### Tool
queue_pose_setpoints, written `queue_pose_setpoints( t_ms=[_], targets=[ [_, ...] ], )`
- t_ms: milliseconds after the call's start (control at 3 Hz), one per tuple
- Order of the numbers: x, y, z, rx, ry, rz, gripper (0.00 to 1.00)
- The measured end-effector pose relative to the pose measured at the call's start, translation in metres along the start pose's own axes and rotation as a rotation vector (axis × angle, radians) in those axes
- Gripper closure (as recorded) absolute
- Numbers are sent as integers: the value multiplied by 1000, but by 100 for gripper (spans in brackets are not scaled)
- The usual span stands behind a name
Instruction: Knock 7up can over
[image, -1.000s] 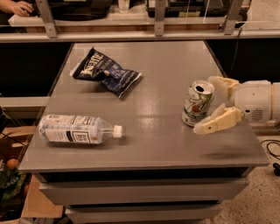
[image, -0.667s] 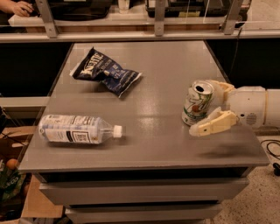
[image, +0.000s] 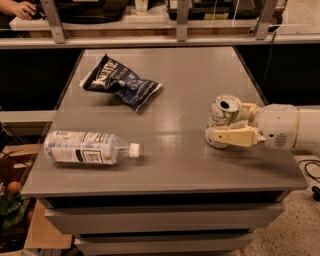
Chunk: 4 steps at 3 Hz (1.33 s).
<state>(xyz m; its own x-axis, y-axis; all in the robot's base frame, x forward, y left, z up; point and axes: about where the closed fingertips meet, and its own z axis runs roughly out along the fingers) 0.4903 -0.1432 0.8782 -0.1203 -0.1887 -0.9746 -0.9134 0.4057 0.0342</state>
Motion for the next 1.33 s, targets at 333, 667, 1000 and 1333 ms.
queue_pose_setpoints(
  t_ms=[333, 667, 1000, 1333],
  targets=[
    [-2, -2, 0, -5, 11, -12, 64],
    [-9, -5, -2, -16, 79, -64, 88],
    [-25, -6, -4, -49, 246, -194, 100],
    [-32, 0, 6, -93, 426, -323, 100]
  ],
)
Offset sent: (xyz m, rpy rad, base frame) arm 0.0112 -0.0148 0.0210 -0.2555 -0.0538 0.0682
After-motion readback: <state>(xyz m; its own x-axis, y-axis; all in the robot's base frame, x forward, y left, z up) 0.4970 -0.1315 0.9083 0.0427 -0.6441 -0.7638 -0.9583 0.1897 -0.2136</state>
